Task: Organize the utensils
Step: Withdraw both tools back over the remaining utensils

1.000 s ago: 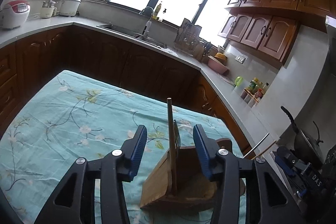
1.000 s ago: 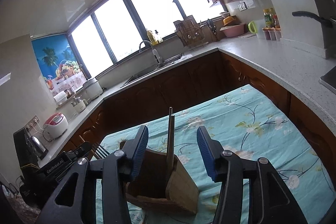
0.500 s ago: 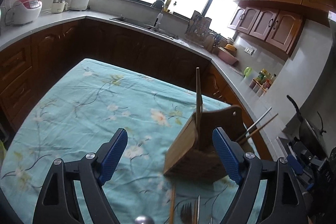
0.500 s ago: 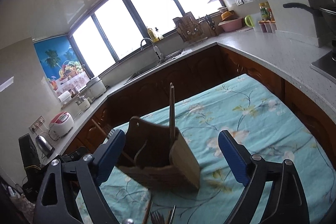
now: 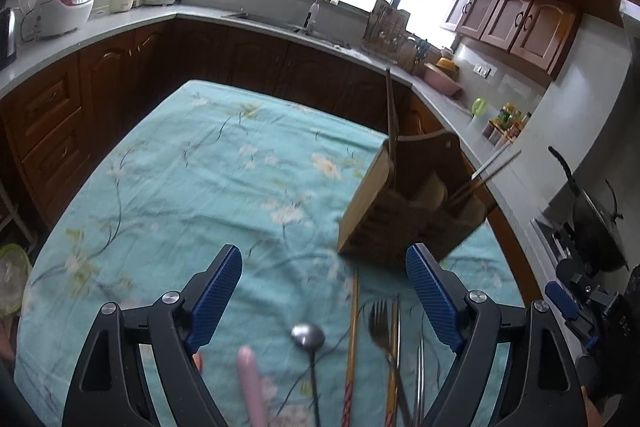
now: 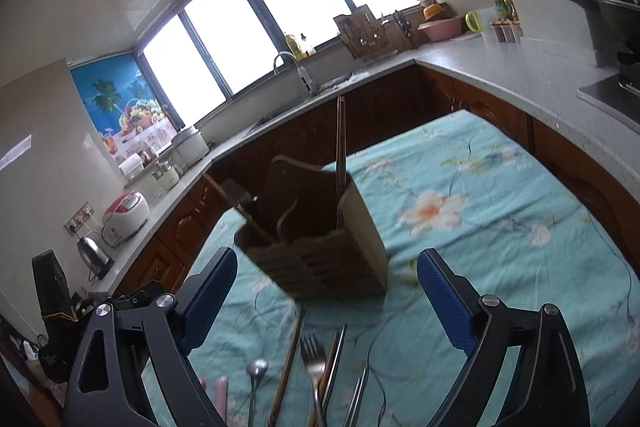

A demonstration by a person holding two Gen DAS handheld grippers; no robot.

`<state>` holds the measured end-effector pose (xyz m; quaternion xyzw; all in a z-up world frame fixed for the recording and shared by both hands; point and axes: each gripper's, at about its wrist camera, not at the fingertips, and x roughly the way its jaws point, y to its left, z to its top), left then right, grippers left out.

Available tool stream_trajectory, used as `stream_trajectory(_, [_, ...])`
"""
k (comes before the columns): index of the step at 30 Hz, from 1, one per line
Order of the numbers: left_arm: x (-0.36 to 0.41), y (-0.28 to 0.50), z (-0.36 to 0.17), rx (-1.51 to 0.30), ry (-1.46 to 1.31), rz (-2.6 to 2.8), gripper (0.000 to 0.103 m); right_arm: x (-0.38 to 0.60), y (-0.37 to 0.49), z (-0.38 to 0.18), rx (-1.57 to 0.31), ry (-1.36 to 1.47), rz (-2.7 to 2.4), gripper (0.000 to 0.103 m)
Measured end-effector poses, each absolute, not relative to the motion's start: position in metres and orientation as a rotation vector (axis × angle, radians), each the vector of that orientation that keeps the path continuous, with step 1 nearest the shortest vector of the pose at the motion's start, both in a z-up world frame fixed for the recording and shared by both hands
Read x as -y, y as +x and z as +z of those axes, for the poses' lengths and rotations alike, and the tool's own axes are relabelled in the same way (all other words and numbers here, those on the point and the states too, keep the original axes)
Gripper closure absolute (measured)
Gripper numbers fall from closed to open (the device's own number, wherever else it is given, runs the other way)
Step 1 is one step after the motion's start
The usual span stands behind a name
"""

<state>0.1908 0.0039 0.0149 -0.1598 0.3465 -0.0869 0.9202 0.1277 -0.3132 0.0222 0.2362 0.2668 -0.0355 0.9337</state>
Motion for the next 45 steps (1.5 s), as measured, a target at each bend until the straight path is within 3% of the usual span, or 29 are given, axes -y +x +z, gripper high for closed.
stream_trajectory(23, [-0.018, 0.128, -0.008, -0.850, -0.273, -0.138, 0.019, 0.283, 0.076, -0.029, -0.714, 0.446, -0.069, 0.010])
stream_trajectory(39, [-0.007, 0.147, -0.031, -0.922, -0.229, -0.135, 0.020, 0.274, 0.087, -0.053, -0.799, 0.388, -0.092, 0.011])
stream_trajectory(45, [-0.002, 0.158, -0.040, -0.944, -0.214, -0.139, 0.020, 0.273, 0.095, -0.062, -0.833, 0.375, -0.097, 0.022])
